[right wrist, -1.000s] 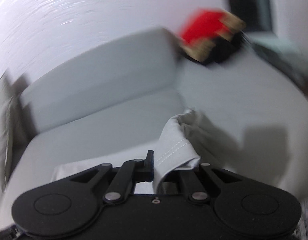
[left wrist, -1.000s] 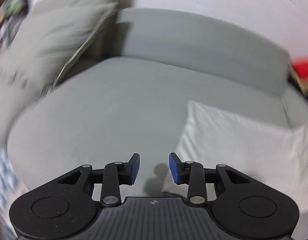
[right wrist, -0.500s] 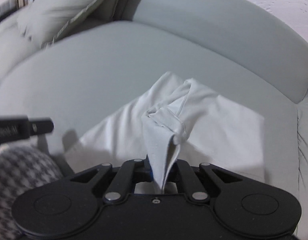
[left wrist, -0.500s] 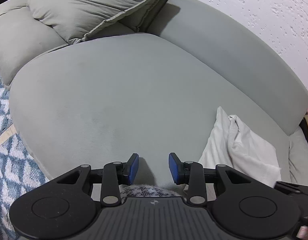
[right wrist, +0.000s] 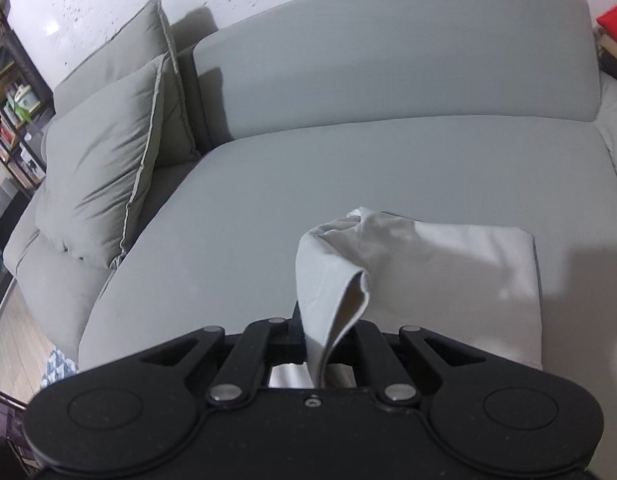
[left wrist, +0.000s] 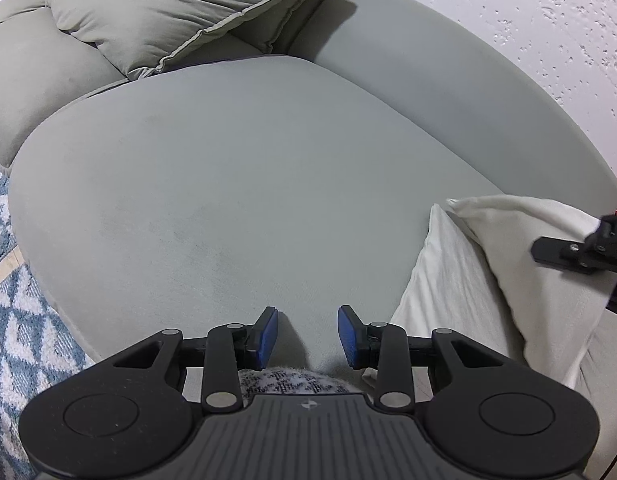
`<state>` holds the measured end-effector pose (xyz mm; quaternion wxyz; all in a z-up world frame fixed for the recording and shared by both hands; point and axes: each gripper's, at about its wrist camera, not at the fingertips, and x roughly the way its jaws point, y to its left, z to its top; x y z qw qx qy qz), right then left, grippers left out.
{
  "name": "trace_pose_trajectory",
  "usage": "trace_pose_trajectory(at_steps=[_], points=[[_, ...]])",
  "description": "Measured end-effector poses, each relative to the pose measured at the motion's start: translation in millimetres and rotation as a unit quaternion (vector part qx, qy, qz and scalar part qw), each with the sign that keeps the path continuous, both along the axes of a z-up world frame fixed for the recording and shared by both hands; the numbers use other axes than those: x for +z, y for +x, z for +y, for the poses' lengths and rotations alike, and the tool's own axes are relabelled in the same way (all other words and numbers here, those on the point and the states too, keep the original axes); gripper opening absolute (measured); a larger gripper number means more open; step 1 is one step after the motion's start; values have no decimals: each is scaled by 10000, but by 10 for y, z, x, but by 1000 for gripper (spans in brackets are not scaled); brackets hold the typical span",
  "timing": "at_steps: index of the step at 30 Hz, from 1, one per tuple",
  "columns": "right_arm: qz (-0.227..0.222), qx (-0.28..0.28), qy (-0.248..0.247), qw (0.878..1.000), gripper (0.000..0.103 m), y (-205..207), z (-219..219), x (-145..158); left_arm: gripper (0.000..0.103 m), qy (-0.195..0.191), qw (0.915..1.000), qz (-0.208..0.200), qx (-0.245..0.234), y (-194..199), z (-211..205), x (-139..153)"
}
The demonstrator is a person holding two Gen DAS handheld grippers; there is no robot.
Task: Fold clothes
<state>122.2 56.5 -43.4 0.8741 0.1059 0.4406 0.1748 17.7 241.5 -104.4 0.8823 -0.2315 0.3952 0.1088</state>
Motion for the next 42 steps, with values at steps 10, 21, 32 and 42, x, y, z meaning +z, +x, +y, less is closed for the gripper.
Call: trace_pose_trajectory(at_steps=[10,21,32,42], points=[[603,1164,81,9913,26,-126,242,-169,33,-59,9996,-71,285,-55,64,-6],[607,398,804,9941,48,-465,-1088,140,33,231,9992,-8,322,-49,-16,60],[241,535,103,9982,25,-579,-1266,-288,14,1609,9709,-380,-1730,404,-824,352],[-147,1207,-935,9882,25,-995,-1120,-543,21,1606,9735,1097,-1207,823,-541,-8]])
